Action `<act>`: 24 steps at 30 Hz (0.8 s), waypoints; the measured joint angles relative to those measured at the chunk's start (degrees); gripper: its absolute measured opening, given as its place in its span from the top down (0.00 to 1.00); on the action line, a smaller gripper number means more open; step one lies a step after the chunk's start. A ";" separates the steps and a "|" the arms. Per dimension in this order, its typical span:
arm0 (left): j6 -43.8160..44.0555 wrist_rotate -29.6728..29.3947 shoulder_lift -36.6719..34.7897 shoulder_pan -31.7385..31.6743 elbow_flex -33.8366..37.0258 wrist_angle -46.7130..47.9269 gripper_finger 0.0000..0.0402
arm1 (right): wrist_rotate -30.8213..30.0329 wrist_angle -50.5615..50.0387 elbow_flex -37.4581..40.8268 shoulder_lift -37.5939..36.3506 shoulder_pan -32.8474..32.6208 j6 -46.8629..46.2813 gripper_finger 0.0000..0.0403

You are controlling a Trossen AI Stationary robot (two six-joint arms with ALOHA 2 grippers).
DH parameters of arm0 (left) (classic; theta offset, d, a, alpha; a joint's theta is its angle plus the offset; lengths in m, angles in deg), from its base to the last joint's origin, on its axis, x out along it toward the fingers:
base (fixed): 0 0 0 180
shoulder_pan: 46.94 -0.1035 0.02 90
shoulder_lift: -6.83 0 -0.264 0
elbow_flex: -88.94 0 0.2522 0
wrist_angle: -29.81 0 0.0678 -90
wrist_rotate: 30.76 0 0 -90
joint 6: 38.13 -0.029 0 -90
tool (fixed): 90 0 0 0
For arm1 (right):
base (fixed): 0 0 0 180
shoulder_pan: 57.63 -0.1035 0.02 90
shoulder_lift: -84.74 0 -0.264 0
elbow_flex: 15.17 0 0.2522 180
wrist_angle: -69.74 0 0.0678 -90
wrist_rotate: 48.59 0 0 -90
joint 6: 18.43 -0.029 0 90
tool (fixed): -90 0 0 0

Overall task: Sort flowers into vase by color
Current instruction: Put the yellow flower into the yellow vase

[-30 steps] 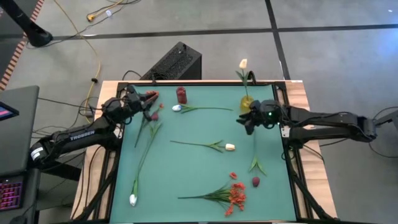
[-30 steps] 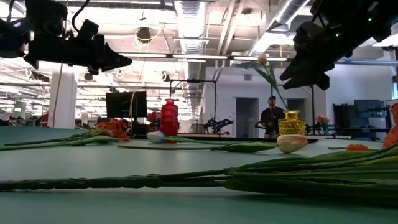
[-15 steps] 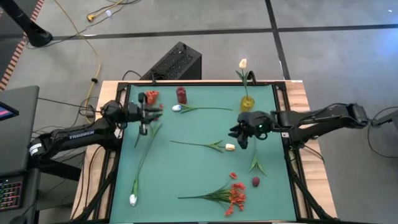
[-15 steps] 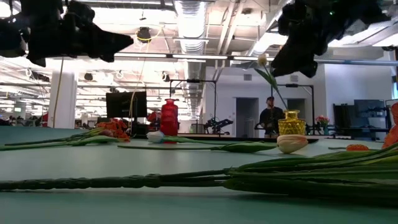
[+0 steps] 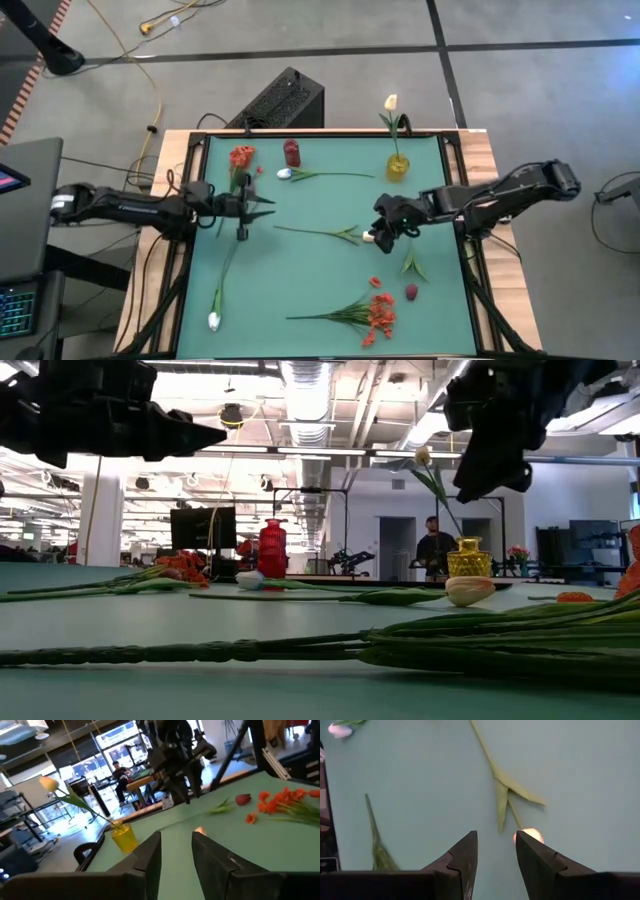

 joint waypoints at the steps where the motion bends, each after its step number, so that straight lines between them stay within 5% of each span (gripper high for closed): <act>1: 0.12 -0.82 1.24 1.08 -0.80 0.30 0.72 | -0.85 -0.24 0.00 -0.06 -0.79 -0.66 0.60; 10: 5.84 -7.83 16.51 6.23 -10.76 7.70 0.58 | -10.45 -0.15 0.00 0.02 -6.86 -1.47 0.60; 17: 6.08 -3.91 31.57 7.36 -18.02 7.89 0.57 | -16.10 -0.87 0.78 0.04 -12.05 -2.09 0.60; 24: 4.47 -7.00 45.63 7.65 -25.87 7.93 0.57 | -22.28 -0.71 0.79 0.04 -16.20 -1.92 0.60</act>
